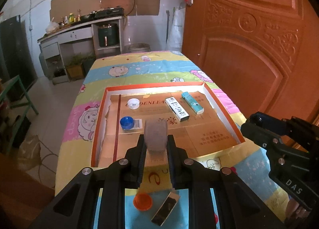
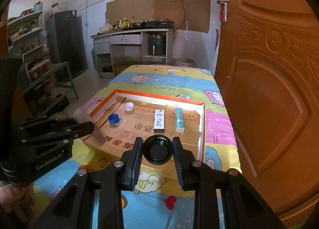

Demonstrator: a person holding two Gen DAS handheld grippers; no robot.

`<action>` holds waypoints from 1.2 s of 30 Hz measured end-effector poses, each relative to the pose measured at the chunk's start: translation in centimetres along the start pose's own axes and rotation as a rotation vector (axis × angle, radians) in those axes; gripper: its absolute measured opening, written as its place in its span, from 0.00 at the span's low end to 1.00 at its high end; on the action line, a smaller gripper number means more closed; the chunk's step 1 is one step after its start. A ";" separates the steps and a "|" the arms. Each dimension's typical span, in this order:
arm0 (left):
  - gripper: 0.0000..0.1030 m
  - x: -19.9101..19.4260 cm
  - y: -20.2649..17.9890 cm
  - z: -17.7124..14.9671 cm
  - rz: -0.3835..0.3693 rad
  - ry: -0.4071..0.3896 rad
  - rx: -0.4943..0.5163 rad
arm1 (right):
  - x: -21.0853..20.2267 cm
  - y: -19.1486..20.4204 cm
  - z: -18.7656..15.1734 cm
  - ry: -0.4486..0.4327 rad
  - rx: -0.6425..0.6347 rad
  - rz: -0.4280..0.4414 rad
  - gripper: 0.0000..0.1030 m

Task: Organize rigid objects
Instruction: 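Carry the clear tube and black cap with both tools over the box lid, then open the left tool to drop the tube while the right tool releases the black cap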

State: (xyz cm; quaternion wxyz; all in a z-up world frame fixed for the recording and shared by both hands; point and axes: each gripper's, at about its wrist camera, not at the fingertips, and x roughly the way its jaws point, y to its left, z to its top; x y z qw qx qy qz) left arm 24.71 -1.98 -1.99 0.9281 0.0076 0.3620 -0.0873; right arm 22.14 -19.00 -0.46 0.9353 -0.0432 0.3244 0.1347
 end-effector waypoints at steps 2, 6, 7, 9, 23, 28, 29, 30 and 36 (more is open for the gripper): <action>0.20 0.5 0.0 0.4 -0.001 0.002 0.004 | 0.4 -0.3 0.3 0.003 0.004 0.003 0.29; 0.20 1.2 0.3 1.5 -0.019 -0.002 -0.007 | 1.7 -1.1 1.2 0.010 0.022 0.005 0.29; 0.20 1.5 0.3 1.9 -0.025 -0.003 -0.009 | 2.0 -1.3 1.4 0.012 0.029 0.008 0.29; 0.19 1.9 0.3 2.5 -0.040 0.001 -0.011 | 2.6 -1.9 1.8 0.016 0.042 0.010 0.29; 0.14 3.7 2.7 4.6 -0.056 0.002 -0.086 | 8.8 -3.4 1.9 0.122 0.069 0.015 0.29; 0.14 4.2 3.0 4.0 -0.047 -0.002 -0.086 | 12.3 -3.2 0.9 0.196 0.048 -0.003 0.29; 0.14 4.3 3.0 3.9 -0.045 -0.003 -0.085 | 12.8 -3.2 0.8 0.206 0.050 -0.003 0.29; 0.14 4.4 3.0 3.8 -0.044 -0.002 -0.085 | 13.3 -3.3 0.6 0.217 0.053 -0.002 0.29; 0.14 5.2 3.3 3.1 -0.063 0.009 -0.094 | 14.9 -3.6 -0.3 0.259 0.061 -0.015 0.30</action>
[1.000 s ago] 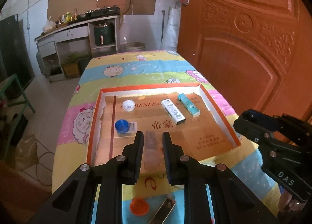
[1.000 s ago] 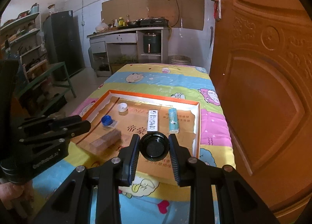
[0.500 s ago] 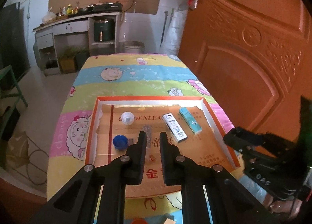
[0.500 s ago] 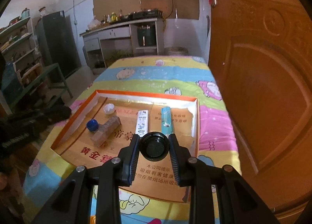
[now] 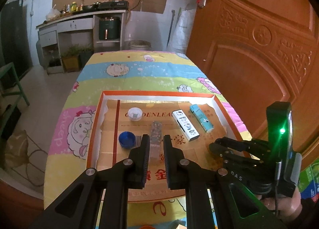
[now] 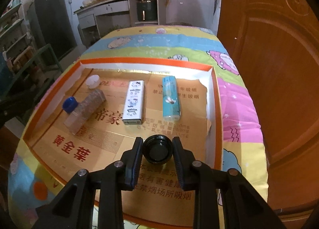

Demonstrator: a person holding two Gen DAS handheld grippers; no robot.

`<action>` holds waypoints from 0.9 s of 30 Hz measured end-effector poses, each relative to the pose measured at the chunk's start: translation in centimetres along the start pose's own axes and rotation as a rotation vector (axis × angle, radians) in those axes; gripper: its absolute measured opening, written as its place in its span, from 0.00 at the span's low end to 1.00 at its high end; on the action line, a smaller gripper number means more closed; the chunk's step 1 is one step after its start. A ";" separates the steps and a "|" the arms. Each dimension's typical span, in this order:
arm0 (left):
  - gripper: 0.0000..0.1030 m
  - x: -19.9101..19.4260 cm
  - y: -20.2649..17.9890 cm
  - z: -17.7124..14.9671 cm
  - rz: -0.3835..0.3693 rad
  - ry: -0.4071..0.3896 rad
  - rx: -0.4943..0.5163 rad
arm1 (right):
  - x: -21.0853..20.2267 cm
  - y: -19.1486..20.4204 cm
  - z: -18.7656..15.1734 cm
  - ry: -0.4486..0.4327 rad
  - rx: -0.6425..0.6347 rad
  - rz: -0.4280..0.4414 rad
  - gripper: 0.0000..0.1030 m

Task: Organize rigid objects
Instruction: 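Open the left tool to drop the tube while the right tool releases the black cap, then move both tools back from the box lid toward the caps on the quilt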

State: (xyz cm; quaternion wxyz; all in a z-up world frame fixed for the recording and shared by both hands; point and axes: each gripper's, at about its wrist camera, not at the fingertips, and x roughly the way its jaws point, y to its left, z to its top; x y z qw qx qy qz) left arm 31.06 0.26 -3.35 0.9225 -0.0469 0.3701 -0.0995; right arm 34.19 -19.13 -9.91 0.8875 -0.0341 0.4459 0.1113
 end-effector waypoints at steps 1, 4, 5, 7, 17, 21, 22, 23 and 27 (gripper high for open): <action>0.14 0.1 0.1 -0.1 0.000 0.001 0.000 | 0.3 0.0 -0.1 0.009 -0.002 -0.004 0.30; 0.16 0.4 0.3 -0.4 -0.003 0.012 -0.002 | 0.8 -0.1 -0.4 0.008 0.000 -0.009 0.30; 0.19 0.5 0.4 -0.5 -0.001 0.014 -0.001 | 0.7 -0.1 -0.4 0.005 -0.001 -0.009 0.32; 0.24 0.6 0.5 -0.7 0.005 0.016 0.006 | 0.8 0.0 -0.3 0.005 0.003 -0.004 0.41; 0.54 -1.0 0.5 -1.8 0.005 -0.035 0.021 | -1.9 -0.1 -0.7 -0.052 0.031 -0.006 0.51; 0.54 -1.9 0.5 -2.1 0.002 -0.040 0.010 | -3.9 0.1 -0.9 -0.079 0.031 -0.004 0.51; 0.54 -2.3 0.4 -2.2 0.004 -0.041 0.010 | -4.4 0.1 -0.9 -0.082 0.031 -0.003 0.51; 0.54 -2.6 0.3 -2.3 0.007 -0.042 0.011 | -4.8 0.2 -1.1 -0.085 0.030 0.000 0.51; 0.54 -3.8 0.1 -2.7 0.010 -0.045 0.006 | -6.5 0.7 -1.8 -0.094 0.027 0.004 0.51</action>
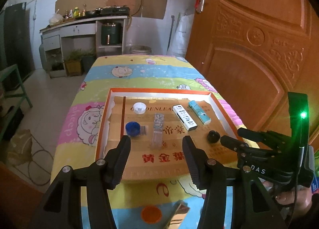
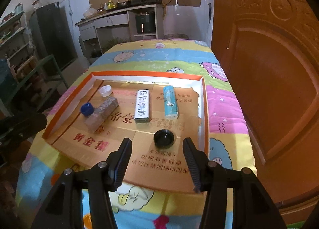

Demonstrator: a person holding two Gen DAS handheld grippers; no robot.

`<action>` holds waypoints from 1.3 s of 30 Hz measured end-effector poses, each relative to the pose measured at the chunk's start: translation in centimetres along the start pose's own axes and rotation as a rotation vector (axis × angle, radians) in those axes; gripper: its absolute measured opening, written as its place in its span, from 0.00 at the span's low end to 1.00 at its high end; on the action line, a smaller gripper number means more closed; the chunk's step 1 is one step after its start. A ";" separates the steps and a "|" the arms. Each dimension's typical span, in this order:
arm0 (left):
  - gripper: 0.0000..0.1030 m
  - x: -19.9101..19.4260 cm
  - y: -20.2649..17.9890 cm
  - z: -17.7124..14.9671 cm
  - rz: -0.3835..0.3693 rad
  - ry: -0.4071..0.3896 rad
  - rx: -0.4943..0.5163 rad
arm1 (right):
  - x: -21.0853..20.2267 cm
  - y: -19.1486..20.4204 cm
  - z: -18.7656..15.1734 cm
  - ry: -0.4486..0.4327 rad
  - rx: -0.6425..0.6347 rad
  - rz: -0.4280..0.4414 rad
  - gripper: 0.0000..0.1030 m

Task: Organize rigid objects
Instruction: 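Move both tools back from the box lid toward the caps on the quilt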

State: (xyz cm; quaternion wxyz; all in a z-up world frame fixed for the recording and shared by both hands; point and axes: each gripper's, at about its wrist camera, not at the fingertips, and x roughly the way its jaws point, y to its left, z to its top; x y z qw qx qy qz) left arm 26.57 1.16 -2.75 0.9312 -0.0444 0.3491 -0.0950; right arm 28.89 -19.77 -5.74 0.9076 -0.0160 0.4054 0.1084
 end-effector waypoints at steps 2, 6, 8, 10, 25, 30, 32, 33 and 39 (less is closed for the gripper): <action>0.54 -0.7 -0.1 -0.3 -0.003 0.001 -0.002 | -0.5 0.2 -0.3 0.003 -0.003 0.004 0.51; 0.54 -2.3 -0.3 -0.7 -0.002 -0.012 0.000 | -1.8 0.9 -0.8 -0.002 -0.011 0.001 0.51; 0.54 -3.0 -0.3 -0.9 -0.004 -0.017 -0.004 | -2.5 1.1 -1.2 -0.008 -0.010 0.004 0.51; 0.54 -4.0 -0.2 -1.2 -0.007 -0.024 -0.008 | -3.4 1.3 -1.4 -0.015 -0.010 0.008 0.51; 0.54 -10.1 0.1 -4.8 -0.025 -0.062 -0.033 | -9.9 4.0 -4.7 -0.074 -0.035 0.025 0.51; 0.54 -11.5 0.5 -6.5 -0.024 -0.064 -0.035 | -11.1 5.2 -6.5 -0.078 -0.052 0.027 0.51; 0.54 -11.9 0.9 -7.4 -0.031 -0.068 -0.043 | -11.2 5.6 -7.3 -0.076 -0.061 0.029 0.51; 0.54 -12.1 1.1 -7.9 -0.033 -0.069 -0.046 | -11.1 5.9 -7.9 -0.073 -0.066 0.029 0.51; 0.54 -11.7 2.0 -10.4 -0.030 -0.048 -0.059 | -9.7 7.3 -10.6 -0.039 -0.097 0.046 0.51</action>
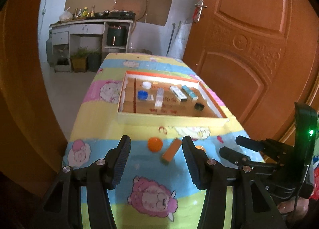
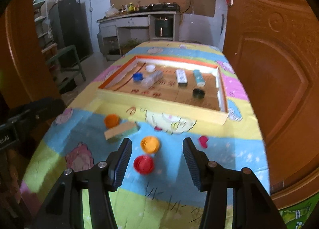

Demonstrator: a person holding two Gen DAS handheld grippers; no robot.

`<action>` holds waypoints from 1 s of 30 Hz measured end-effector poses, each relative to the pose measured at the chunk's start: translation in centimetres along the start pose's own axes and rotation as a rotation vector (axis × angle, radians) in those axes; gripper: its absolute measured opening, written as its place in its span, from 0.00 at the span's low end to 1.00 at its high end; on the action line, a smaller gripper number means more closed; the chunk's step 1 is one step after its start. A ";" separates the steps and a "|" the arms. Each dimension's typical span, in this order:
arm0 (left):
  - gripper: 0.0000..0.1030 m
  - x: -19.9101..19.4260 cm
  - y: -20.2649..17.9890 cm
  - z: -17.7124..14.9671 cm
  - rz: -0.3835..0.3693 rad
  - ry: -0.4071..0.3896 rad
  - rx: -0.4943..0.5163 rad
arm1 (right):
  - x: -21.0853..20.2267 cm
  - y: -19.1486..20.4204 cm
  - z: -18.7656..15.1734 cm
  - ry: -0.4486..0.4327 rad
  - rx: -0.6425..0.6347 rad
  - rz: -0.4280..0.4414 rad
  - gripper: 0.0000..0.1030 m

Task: Organize rigid objects
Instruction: 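Move both tools back from the box lid toward the caps on the quilt, then grasp the red bottle cap with the right tool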

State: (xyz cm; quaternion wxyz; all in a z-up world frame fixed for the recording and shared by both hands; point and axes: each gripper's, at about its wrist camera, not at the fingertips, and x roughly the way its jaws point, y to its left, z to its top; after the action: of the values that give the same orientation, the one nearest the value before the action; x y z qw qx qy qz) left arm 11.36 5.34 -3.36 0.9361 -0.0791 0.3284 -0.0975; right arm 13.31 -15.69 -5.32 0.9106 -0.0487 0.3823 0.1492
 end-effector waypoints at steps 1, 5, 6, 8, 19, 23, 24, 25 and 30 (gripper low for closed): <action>0.54 0.1 0.2 -0.4 0.001 0.004 -0.003 | 0.3 0.1 -0.4 0.006 -0.002 0.003 0.51; 0.54 0.3 0.3 -1.4 -0.003 -0.001 0.004 | 1.6 0.7 -1.7 0.031 -0.005 0.004 0.51; 0.54 0.4 0.2 -1.8 0.000 0.001 0.016 | 1.9 0.7 -2.0 0.035 -0.005 0.006 0.51; 0.54 0.8 -0.2 -2.2 0.011 0.013 0.035 | 2.5 0.9 -2.4 0.048 -0.005 0.004 0.51; 0.54 2.3 -0.4 -3.4 0.001 0.064 0.057 | 4.5 1.6 -2.8 0.075 -0.012 -0.004 0.51; 0.54 2.9 -0.6 -3.5 -0.008 0.078 0.063 | 5.0 1.7 -2.7 0.078 -0.015 -0.010 0.51; 0.54 3.1 -0.7 -3.5 -0.010 0.082 0.066 | 5.2 1.7 -2.7 0.080 -0.016 -0.012 0.51; 0.54 3.3 -0.8 -3.5 -0.014 0.085 0.069 | 5.3 1.7 -2.7 0.082 -0.017 -0.012 0.51; 0.54 4.1 -1.1 -3.7 -0.021 0.102 0.077 | 5.9 1.8 -2.7 0.093 -0.026 -0.015 0.51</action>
State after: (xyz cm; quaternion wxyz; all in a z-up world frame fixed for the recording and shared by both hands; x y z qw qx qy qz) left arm 12.00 3.02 -8.42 0.9194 -0.0417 0.3709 -0.1240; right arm 14.85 -13.14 -11.34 0.8923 -0.0701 0.4219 0.1449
